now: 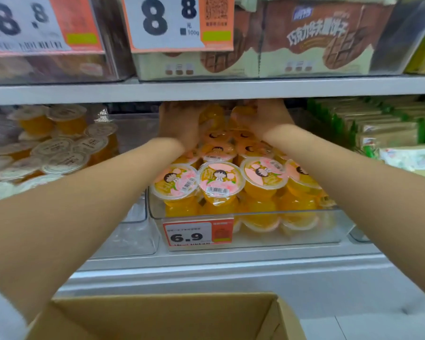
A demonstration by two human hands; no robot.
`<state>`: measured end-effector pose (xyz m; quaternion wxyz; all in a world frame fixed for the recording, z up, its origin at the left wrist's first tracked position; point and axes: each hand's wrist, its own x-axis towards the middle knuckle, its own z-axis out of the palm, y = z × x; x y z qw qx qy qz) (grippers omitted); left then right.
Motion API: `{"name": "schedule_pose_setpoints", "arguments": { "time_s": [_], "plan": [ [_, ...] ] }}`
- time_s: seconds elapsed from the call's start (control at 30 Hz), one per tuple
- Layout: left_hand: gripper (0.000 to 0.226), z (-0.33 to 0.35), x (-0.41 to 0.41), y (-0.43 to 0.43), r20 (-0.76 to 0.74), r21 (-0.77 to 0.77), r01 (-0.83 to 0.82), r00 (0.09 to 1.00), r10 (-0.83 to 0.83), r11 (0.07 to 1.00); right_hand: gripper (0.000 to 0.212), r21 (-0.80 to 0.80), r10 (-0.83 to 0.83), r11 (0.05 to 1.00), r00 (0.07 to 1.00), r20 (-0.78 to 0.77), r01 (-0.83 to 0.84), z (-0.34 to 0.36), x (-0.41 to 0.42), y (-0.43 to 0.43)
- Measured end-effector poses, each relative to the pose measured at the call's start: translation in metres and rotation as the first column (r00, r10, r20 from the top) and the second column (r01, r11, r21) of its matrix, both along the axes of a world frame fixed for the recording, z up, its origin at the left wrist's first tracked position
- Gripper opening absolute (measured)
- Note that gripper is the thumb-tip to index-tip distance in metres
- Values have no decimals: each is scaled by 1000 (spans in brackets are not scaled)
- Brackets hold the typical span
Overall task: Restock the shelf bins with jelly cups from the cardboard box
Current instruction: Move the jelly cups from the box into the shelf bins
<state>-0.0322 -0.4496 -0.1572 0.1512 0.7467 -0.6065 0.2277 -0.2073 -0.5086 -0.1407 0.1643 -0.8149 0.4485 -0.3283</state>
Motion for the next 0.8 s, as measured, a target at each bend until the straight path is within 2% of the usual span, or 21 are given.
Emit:
{"name": "schedule_pose_setpoints", "arguments": {
  "time_s": [0.4, 0.5, 0.67, 0.73, 0.8],
  "plan": [
    [54, -7, -3, 3, -71, 77, 28, 997, -22, 997, 50, -70, -169, 979, 953, 253, 192, -7, -1, -1],
    [57, -8, -3, 4, -97, 66, 44, 995, -38, 997, 53, -106, -135, 983, 984, 113, 147, -10, 5, -8],
    [52, -5, -5, 8, -194, -2, 168, 967, -165, 986, 33, -128, -63, 991, 989, -135, 45, -17, 14, -21],
    [51, -6, -3, 6, -210, 34, 150, 968, -139, 988, 35, -160, -87, 985, 983, -162, 61, -16, 17, -26],
    [52, -7, -2, 2, -155, 104, 91, 985, -74, 990, 35, -170, -107, 983, 977, -187, 75, -16, 21, -30]
  ]
}}
